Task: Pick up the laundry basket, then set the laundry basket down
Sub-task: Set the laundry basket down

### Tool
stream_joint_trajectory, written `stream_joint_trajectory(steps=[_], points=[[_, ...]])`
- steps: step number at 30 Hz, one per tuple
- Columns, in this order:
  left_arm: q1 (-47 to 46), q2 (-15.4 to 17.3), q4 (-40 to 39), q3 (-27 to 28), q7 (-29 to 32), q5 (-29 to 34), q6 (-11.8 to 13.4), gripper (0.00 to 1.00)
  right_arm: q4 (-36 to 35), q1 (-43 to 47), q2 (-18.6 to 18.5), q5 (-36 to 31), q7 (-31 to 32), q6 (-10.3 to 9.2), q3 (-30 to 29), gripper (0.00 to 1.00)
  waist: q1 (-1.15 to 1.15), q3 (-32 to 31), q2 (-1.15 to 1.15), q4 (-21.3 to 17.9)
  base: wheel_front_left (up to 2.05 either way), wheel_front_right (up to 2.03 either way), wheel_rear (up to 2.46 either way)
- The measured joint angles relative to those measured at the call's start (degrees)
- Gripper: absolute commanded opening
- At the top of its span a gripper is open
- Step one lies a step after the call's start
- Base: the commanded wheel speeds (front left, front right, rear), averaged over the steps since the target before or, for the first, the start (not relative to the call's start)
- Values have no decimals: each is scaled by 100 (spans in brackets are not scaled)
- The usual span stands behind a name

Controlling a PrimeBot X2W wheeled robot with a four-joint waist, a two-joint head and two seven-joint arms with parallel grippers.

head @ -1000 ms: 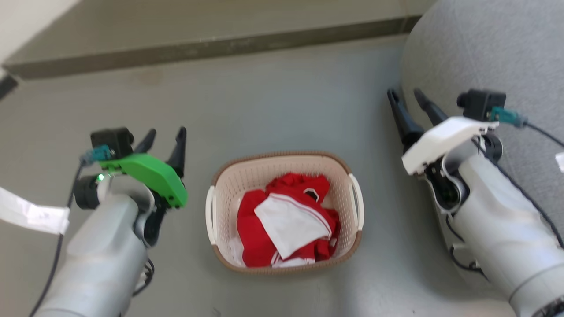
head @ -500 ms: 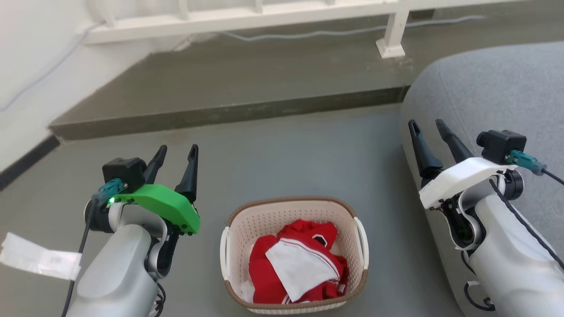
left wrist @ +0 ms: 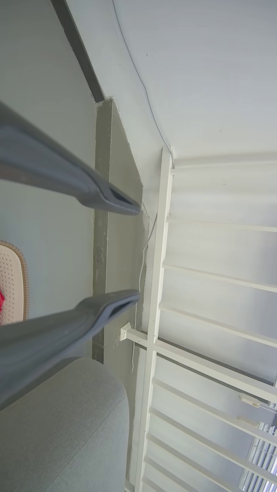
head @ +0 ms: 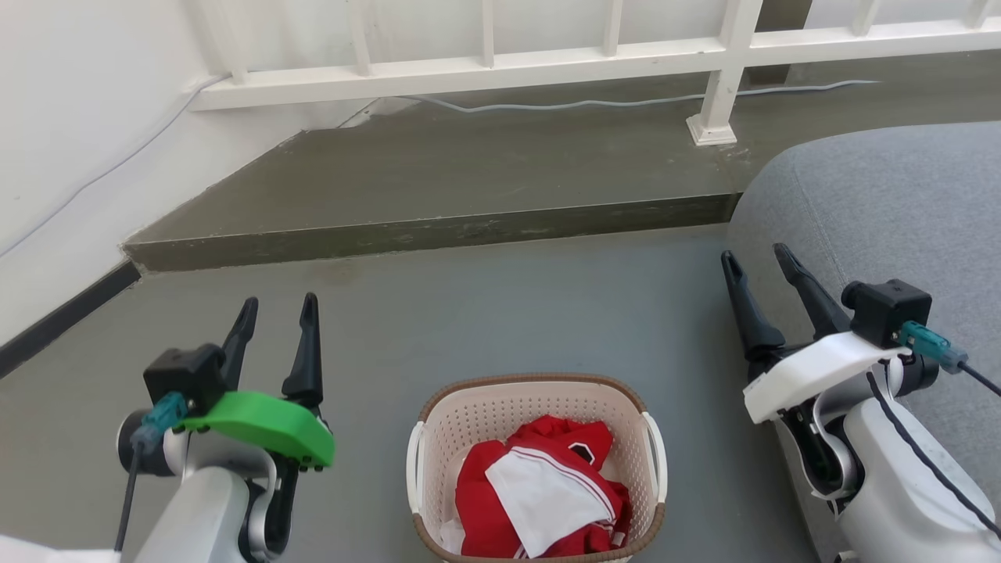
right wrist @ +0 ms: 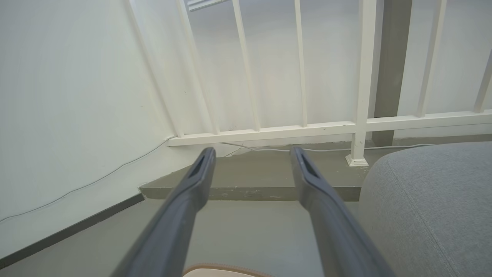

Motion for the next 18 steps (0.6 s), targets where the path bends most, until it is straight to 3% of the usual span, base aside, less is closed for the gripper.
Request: stream_joint_trajectory(steps=[18], points=[[926, -201, -687, 454, 0, 563, -104, 100, -553, 698, 203, -308, 0, -47, -291, 100, 0, -3, 0, 31, 0, 0, 0]])
